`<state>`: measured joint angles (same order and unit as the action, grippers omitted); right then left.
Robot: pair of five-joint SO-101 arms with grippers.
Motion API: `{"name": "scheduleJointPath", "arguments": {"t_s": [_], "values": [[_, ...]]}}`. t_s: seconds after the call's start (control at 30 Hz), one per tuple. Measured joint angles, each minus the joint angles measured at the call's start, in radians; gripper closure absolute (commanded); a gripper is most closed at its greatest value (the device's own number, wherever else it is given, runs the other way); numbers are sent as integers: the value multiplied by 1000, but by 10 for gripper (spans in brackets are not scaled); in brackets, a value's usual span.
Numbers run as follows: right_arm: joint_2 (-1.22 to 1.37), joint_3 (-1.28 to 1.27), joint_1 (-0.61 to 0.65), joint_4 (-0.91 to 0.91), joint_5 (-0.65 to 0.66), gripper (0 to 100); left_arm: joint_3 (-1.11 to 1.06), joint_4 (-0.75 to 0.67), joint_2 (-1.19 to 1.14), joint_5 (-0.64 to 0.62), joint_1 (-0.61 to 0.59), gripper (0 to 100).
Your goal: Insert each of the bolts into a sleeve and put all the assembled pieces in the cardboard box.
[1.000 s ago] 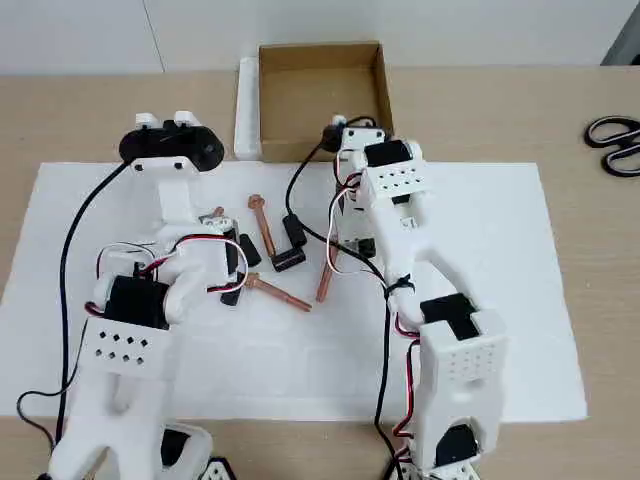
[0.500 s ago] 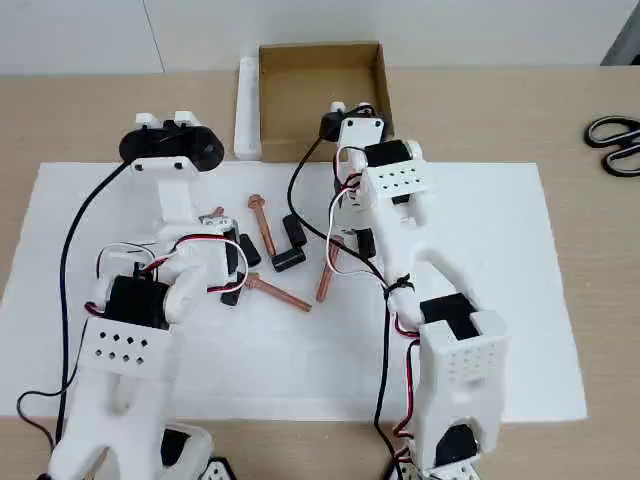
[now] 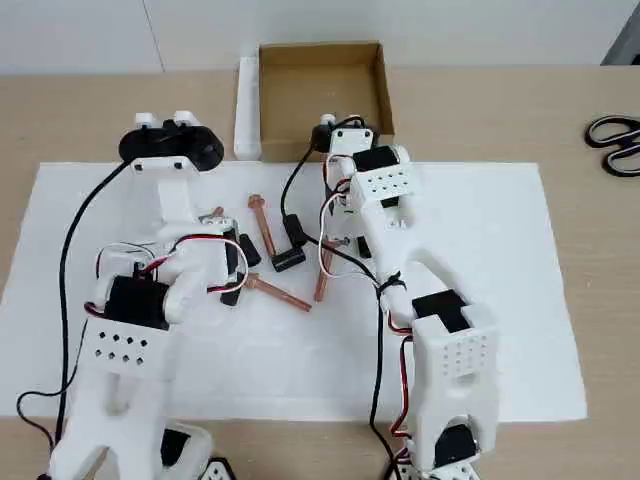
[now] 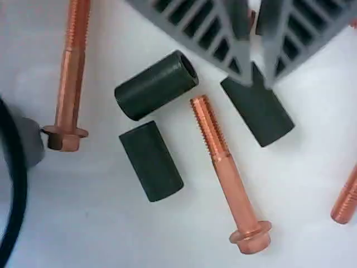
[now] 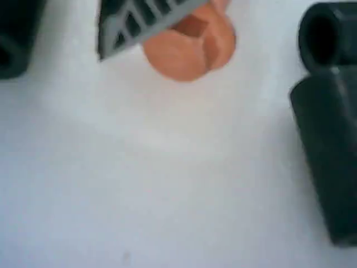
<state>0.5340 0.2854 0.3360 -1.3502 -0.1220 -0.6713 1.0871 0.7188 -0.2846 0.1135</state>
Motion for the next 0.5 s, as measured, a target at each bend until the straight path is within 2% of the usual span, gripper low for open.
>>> {"name": "scheduleJointPath", "arguments": {"t_s": [0.1,0.27,0.5], "values": [[0,0,-2,-11,-5,790,0,0,0,0,0,994],[0,0,-3,-28,-6,984,0,0,0,0,0,994],[3,5,-6,-28,-6,994,0,0,0,0,0,994]]}}
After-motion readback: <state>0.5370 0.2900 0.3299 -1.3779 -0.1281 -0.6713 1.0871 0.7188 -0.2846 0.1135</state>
